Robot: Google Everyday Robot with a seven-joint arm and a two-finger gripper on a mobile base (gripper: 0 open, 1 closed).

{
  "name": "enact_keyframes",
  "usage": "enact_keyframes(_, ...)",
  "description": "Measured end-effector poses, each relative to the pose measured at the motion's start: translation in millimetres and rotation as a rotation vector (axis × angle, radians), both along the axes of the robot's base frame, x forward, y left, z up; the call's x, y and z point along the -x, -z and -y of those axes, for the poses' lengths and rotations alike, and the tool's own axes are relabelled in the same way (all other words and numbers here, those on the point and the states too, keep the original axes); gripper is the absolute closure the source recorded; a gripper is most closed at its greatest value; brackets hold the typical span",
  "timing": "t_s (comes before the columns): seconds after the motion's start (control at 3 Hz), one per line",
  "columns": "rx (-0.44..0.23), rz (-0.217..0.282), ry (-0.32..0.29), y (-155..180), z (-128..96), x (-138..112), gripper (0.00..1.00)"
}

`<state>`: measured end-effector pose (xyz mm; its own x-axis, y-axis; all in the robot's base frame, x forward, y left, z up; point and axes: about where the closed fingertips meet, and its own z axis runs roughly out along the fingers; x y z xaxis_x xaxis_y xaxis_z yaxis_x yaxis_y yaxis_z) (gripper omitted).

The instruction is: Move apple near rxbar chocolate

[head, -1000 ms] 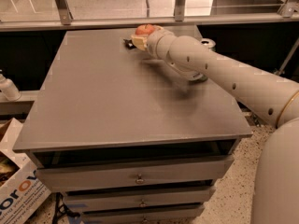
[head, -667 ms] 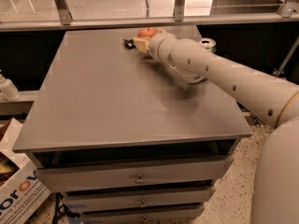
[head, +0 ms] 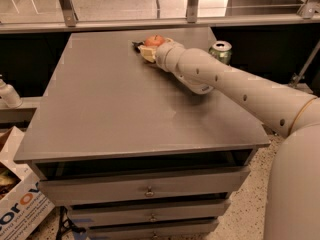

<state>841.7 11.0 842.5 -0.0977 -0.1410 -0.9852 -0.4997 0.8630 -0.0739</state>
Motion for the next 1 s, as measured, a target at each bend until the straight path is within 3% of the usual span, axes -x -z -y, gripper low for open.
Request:
enact_keyframes(0.33, -0.014, -0.023, -0.007, 12.9, -9.4, -1.7, 1.0)
enact_keyframes(1.0, -0.015, -0.023, -0.007, 6.8, -9.5, -1.6, 0.58)
